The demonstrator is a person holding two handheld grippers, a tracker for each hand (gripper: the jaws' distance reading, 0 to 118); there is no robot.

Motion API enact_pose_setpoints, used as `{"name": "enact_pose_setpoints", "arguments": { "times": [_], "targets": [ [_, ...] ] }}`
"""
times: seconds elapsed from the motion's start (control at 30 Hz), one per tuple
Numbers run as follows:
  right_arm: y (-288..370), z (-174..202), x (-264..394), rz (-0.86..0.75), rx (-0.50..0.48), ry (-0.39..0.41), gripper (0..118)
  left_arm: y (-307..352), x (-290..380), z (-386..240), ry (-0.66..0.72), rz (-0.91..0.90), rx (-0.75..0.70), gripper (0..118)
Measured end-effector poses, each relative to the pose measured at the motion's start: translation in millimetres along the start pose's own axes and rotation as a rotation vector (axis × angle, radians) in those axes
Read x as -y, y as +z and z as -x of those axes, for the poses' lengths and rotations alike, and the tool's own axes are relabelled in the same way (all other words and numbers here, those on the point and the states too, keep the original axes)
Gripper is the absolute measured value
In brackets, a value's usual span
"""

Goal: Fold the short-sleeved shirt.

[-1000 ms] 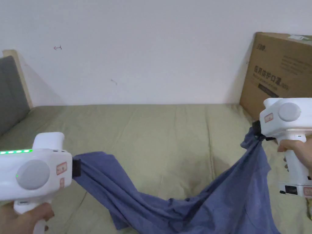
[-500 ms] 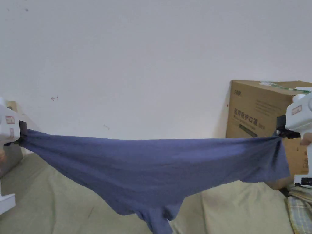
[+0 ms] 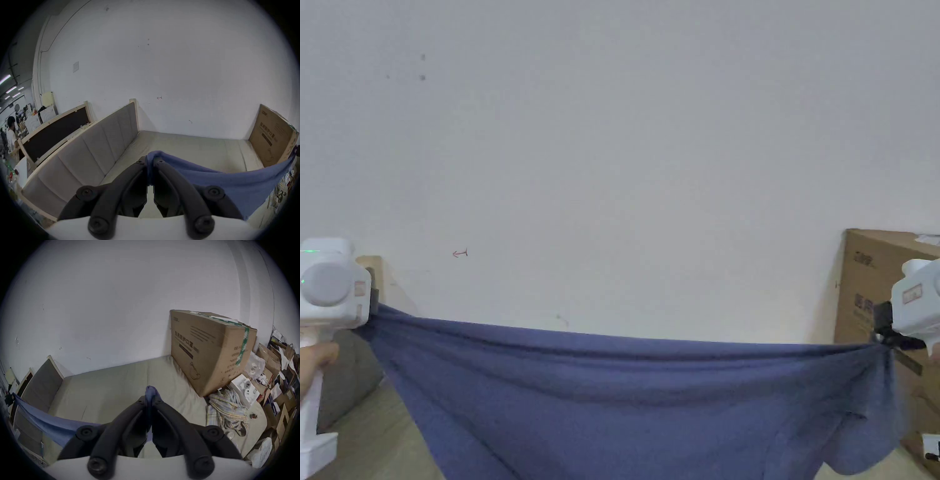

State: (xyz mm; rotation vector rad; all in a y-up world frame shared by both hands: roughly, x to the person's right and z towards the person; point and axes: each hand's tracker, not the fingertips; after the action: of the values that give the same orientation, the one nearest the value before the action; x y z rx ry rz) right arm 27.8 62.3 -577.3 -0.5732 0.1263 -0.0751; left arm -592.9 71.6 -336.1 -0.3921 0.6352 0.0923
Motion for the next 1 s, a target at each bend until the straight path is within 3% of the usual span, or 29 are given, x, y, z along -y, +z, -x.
{"name": "enact_pose_setpoints", "arguments": {
  "times": [0.23, 0.43, 0.73, 0.87, 1.0],
  "targets": [
    [-24.8, 26.1, 6.5, -0.01, -0.025, 0.013, 5, -12.4, 8.8, 14.4, 0.014, -0.045, -0.022, 4],
    [-57.9, 21.4, 94.7, 0.15, -0.033, 0.006, 5, -28.8, 99.5, 22.8, -0.053, 0.088, -0.043, 4],
    [-77.3, -29.5, 293.5, 0.461, -0.008, -0.05, 5, -8.1, 278.5, 54.6, -0.117, 0.379, -0.049, 4],
    [-70.8, -64.3, 346.8, 0.486, -0.023, -0.117, 5, 21.2, 344.7, 72.0, -0.12, 0.467, -0.047, 4],
    [-49.8, -75.3, 373.9, 0.494, -0.021, -0.119, 5, 48.3, 385.9, 84.9, -0.098, 0.508, -0.047, 4]
  ]
}}
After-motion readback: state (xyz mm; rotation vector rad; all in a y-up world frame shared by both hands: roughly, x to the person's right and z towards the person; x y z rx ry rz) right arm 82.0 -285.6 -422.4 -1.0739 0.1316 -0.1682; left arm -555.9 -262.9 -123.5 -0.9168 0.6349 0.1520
